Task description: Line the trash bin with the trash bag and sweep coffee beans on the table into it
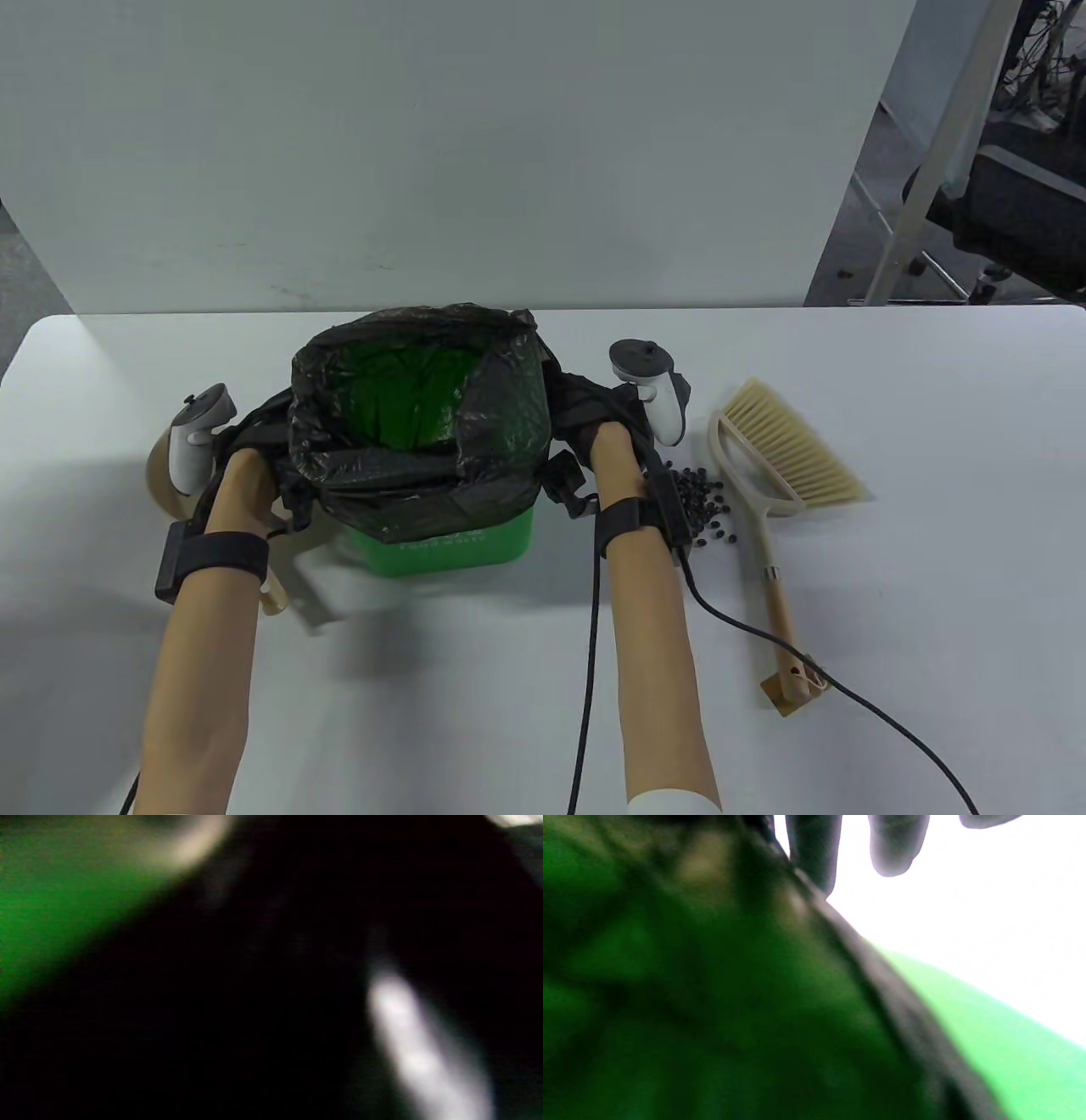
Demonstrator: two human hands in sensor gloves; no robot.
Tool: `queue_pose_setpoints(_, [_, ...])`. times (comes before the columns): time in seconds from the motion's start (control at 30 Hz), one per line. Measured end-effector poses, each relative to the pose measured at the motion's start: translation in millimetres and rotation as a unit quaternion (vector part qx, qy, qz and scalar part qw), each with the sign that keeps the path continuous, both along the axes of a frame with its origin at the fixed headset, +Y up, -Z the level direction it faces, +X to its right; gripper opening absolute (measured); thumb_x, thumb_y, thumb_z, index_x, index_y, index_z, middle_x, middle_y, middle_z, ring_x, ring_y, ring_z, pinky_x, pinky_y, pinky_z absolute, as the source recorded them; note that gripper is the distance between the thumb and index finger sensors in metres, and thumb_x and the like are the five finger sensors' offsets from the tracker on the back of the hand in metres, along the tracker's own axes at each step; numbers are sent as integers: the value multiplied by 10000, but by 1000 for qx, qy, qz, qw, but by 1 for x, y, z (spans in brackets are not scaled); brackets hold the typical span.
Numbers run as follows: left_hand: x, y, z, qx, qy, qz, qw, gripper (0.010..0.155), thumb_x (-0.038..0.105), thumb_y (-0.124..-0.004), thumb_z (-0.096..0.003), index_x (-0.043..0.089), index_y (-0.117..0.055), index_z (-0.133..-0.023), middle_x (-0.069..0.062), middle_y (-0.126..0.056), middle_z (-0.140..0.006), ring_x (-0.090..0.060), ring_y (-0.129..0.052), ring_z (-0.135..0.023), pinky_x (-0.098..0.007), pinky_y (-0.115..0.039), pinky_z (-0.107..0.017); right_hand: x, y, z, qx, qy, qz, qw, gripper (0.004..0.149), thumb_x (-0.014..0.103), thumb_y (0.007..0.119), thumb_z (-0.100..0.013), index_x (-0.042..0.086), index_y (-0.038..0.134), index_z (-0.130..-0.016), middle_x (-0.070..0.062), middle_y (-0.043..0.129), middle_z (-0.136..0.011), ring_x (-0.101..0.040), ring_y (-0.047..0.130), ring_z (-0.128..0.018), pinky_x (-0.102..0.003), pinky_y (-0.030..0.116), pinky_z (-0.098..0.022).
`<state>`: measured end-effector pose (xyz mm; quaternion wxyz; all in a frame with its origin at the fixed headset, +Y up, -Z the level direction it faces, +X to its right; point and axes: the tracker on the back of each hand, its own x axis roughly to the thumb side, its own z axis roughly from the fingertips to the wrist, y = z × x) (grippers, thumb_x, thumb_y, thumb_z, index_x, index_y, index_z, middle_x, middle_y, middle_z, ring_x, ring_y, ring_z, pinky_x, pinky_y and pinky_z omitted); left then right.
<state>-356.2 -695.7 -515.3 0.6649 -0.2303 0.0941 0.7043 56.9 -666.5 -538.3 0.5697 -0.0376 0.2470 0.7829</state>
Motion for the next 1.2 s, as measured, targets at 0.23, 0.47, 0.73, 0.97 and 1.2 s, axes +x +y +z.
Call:
queue_pose_setpoints(0.23, [-4, 4, 1, -2, 15, -19, 1000, 566, 618, -597, -643, 376, -489, -1143, 6, -526, -1227, -405, -480, -1149, -656, -515, -749, 2, 2, 3, -11, -12, 15, 1000, 548, 485, 428, -666, 213, 542, -1128, -198, 553, -1210, -634, 477, -1005, -824, 395, -581])
queue_pose_setpoints(0.47, [-5, 1, 1, 32, 2, -15, 999, 509, 592, -586, -641, 404, -562, -1113, 88, -628, -1205, -319, -616, -1141, -602, -613, -750, 6, -3, 5, 40, -41, -88, 994, 531, 472, 455, -664, 241, 513, -1139, -155, 569, -1208, -594, 508, -1019, -810, 426, -594])
queue_pose_setpoints(0.73, [5, -22, -3, 12, -24, 57, 998, 659, 779, -548, -586, 411, -551, -1132, 60, -546, -1249, -343, -435, -1192, -682, -481, -760, -13, -20, -7, 33, 13, -202, 979, 531, 515, 420, -663, 270, 544, -1118, -119, 541, -1230, -610, 418, -1043, -831, 333, -590])
queue_pose_setpoints(0.97, [-5, -31, -2, -42, -9, -14, 999, 528, 511, -566, -656, 283, -524, -1130, -56, -593, -1195, -396, -608, -1104, -506, -704, -724, -6, -26, -8, -28, 4, -109, 994, 483, 370, 493, -685, 133, 565, -1099, -190, 580, -1193, -617, 478, -1014, -824, 381, -589])
queue_pose_setpoints(1.2, [-17, 4, 13, 46, 29, -170, 984, 724, 578, -675, -594, 189, -411, -1145, -160, -481, -1201, -493, -536, -1076, -649, -600, -703, 10, -30, 11, -16, 26, -99, 995, 712, 496, 498, -661, -1, 367, -1154, -327, 402, -1205, -670, 396, -993, -838, 347, -576])
